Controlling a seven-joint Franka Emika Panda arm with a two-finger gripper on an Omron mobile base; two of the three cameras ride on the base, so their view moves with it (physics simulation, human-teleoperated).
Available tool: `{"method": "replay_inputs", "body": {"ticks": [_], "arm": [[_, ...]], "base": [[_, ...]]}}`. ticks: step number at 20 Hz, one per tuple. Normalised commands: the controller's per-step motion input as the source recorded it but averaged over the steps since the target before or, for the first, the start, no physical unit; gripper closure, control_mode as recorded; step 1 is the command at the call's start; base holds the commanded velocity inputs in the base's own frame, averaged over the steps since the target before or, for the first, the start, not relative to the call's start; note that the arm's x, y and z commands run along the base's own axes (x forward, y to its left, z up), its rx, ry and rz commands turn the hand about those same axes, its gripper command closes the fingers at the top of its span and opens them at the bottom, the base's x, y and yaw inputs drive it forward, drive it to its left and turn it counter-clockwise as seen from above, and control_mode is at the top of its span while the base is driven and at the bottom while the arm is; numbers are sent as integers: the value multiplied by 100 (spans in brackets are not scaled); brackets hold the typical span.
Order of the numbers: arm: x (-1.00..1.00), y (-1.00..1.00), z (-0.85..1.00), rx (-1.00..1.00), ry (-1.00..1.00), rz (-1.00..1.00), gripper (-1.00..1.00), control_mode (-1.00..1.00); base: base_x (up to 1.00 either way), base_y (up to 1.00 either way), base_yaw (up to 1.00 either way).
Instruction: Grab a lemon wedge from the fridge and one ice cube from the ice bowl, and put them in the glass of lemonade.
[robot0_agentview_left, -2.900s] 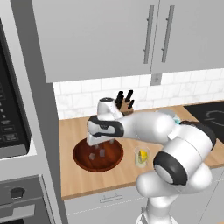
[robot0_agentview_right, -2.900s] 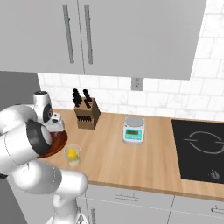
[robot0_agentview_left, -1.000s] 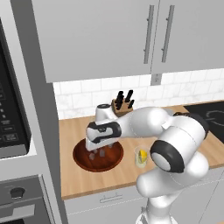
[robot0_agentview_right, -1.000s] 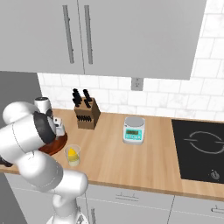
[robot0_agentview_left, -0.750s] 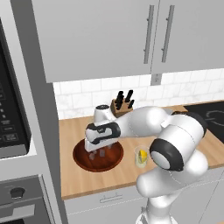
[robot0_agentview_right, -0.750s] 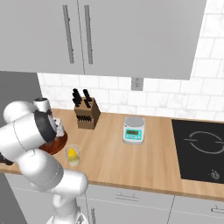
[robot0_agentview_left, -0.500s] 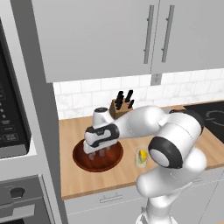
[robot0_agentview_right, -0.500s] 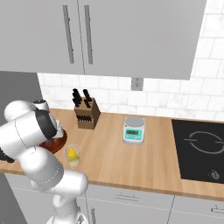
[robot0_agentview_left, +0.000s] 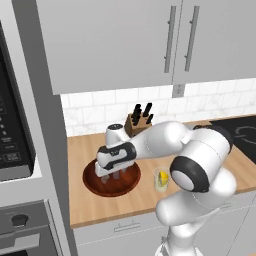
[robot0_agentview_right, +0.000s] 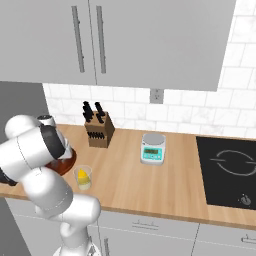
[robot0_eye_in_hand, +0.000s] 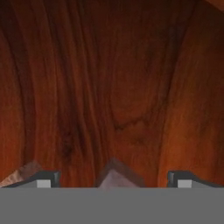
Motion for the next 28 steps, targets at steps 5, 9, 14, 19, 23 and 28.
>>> {"method": "replay_inputs", "body": {"ticks": [5,9,14,19,23,28], "arm": [[-9,0,0,0,-2,0,-100,-100],[0,0,-8,0,0,0,-100,-100],[-15,0,-4,0,0,0,-100,-100],[-22,-2,0,0,-4,0,-100,-100],[0,0,0,0,0,0,-100,-100],[5,6,0,0,0,0,-100,-100]], "base": [[0,0,0],[0,0,0],[0,0,0],[0,0,0],[0,0,0],[0,0,0]]}}
